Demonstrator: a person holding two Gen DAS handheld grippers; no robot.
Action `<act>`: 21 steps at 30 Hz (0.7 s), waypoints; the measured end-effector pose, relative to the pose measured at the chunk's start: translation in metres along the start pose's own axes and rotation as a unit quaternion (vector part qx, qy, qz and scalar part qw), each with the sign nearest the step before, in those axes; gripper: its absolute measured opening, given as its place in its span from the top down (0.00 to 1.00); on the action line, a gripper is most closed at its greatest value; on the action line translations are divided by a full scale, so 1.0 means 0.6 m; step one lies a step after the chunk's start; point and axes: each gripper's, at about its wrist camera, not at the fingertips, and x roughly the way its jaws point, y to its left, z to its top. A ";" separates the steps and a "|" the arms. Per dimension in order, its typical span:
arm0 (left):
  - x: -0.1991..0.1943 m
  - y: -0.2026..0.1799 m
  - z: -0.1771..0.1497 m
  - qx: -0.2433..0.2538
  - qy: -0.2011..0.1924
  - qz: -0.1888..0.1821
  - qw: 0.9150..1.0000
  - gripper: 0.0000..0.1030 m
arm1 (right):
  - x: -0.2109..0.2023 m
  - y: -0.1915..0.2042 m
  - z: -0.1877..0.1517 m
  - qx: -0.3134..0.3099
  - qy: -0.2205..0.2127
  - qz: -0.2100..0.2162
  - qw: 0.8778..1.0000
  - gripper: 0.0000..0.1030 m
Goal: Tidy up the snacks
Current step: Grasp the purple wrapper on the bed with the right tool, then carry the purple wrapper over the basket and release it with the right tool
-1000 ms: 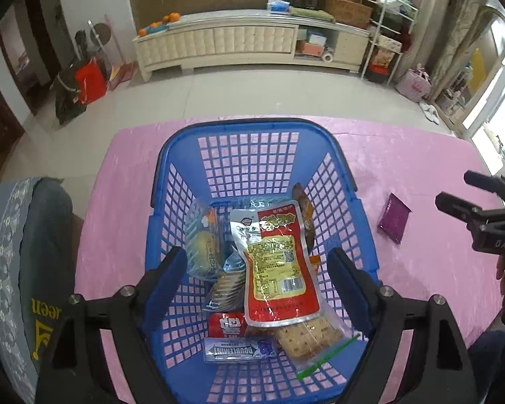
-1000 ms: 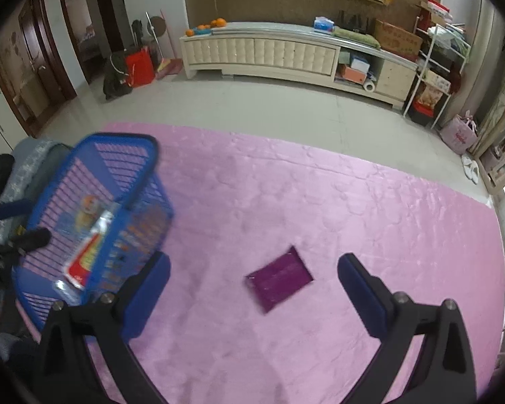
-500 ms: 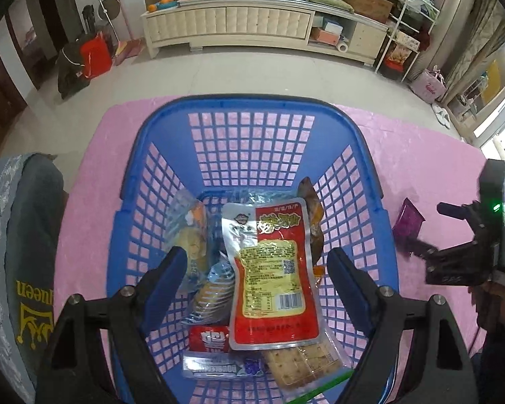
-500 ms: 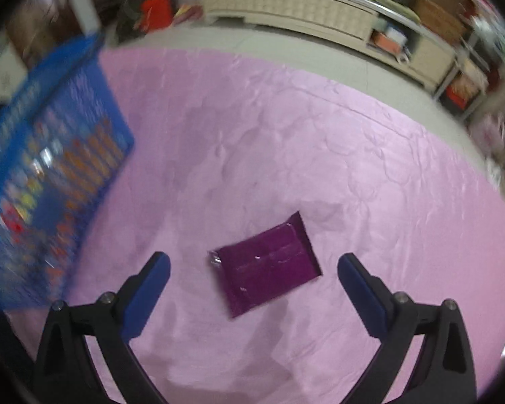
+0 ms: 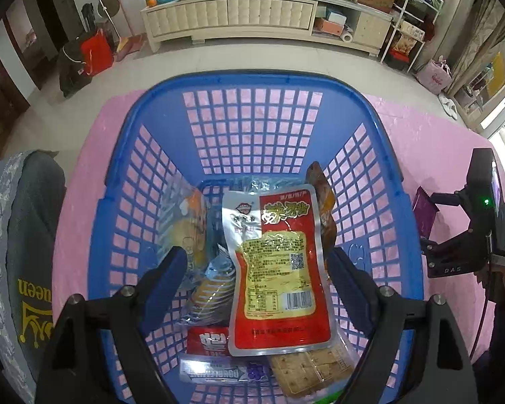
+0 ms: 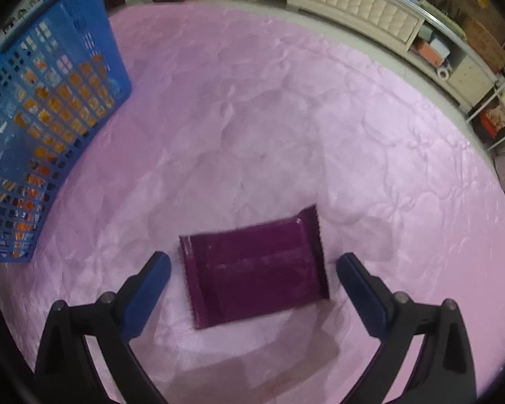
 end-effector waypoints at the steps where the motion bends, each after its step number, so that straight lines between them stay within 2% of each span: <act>1: 0.001 -0.002 0.000 0.001 0.000 0.000 1.000 0.19 | -0.001 0.001 -0.001 -0.004 -0.003 0.000 1.000 0.04; 2: 0.002 -0.004 0.000 0.002 0.001 0.000 1.000 0.19 | -0.002 0.002 0.000 -0.010 -0.005 -0.003 1.000 0.08; 4: 0.005 -0.008 0.001 0.004 0.002 0.000 1.000 0.19 | -0.010 0.004 -0.001 -0.015 -0.017 -0.002 1.000 0.25; 5: 0.006 -0.011 0.001 0.006 0.002 -0.001 1.000 0.19 | -0.014 0.006 -0.001 -0.013 -0.020 -0.003 1.000 0.36; 6: 0.007 -0.015 0.001 0.008 0.002 -0.001 1.000 0.19 | -0.018 0.009 -0.004 -0.010 -0.020 -0.004 1.000 0.43; 9: 0.000 -0.019 0.002 0.016 -0.010 -0.009 1.000 0.19 | -0.025 0.026 -0.011 -0.017 -0.021 -0.008 1.000 0.44; 14: -0.017 -0.011 -0.001 0.018 -0.020 -0.013 1.000 0.19 | -0.052 0.057 -0.028 -0.007 -0.047 -0.009 0.999 0.44; 18: -0.061 -0.004 -0.007 0.039 -0.059 -0.004 0.997 0.19 | -0.105 0.080 -0.024 -0.005 -0.067 0.005 0.998 0.44; 21: -0.095 0.012 -0.014 0.037 -0.072 -0.012 0.997 0.19 | -0.143 0.098 -0.020 -0.007 -0.090 0.009 0.996 0.44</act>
